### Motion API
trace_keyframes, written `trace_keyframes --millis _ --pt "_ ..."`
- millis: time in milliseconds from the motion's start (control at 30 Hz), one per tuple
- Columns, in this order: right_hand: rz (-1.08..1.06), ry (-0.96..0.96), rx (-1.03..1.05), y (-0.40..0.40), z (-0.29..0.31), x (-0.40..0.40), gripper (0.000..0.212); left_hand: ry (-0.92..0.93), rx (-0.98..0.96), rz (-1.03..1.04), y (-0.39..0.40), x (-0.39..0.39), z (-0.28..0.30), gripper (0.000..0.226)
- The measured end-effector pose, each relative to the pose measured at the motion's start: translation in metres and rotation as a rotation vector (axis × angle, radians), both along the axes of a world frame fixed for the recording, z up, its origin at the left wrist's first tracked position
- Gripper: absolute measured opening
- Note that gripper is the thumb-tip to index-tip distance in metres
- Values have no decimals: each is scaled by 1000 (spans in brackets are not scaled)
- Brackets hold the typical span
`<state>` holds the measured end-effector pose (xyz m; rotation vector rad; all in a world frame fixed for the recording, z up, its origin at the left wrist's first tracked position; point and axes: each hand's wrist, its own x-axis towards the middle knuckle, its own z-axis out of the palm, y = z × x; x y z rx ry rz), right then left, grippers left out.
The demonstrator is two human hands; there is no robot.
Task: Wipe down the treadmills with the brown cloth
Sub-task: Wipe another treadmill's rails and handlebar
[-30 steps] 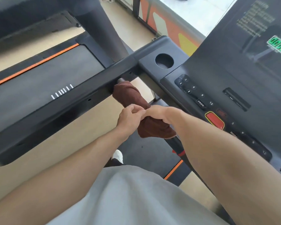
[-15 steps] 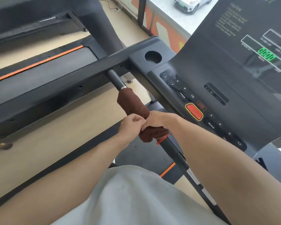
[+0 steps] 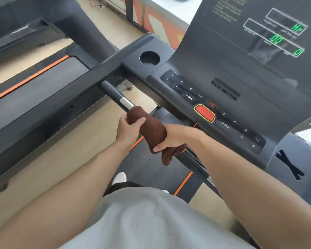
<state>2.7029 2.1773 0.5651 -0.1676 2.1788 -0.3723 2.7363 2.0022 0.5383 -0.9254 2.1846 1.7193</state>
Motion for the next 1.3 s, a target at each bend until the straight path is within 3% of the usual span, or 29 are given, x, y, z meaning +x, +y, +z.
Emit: trace_keyframes --millis 133,200,300,400,500,600,633,733,800,867,967,1067,1167,1300 --pt "-204 147 -98 -11 12 12 45 -78 146 -144 -19 -17 -12 68" --pt "-295 325 -95 -23 8 22 31 -92 236 -219 -32 -17 -17 53" --pt "-353 634 -36 -52 5 37 20 -103 374 -383 -49 -11 -21 31" --pt "-379 801 -112 -82 5 41 12 30 301 -294 -63 -6 -19 19" --pt "-534 690 -303 -109 5 43 26 136 256 -170 -83 -13 -6 12" --pt "-695 610 -480 -126 3 55 53 177 208 -241 -101 -27 6 12" --pt "-787 511 -577 -129 1 59 59 191 198 -294 -104 -31 8 10" --pt "-1239 23 -929 -136 -5 69 46 212 198 -529 -99 -33 18 17" --pt "-1414 -141 -932 -136 -11 80 66 205 177 -699 -91 -30 18 17" --pt "-1500 -114 -930 -130 -20 94 68 198 151 -846 -81 -28 19 12" --pt "-1588 68 -992 -113 -29 122 35 200 147 -1054 -63 -21 16 11" --pt "-1716 352 -814 -97 -28 149 17 213 48 -1249 -40 -7 7 16" --pt "-1799 564 -546 -90 -15 176 24 191 55 -1317 -18 10 4 24" --pt "-1868 906 -274 -71 10 203 25 240 130 -1332 20 28 18 19"
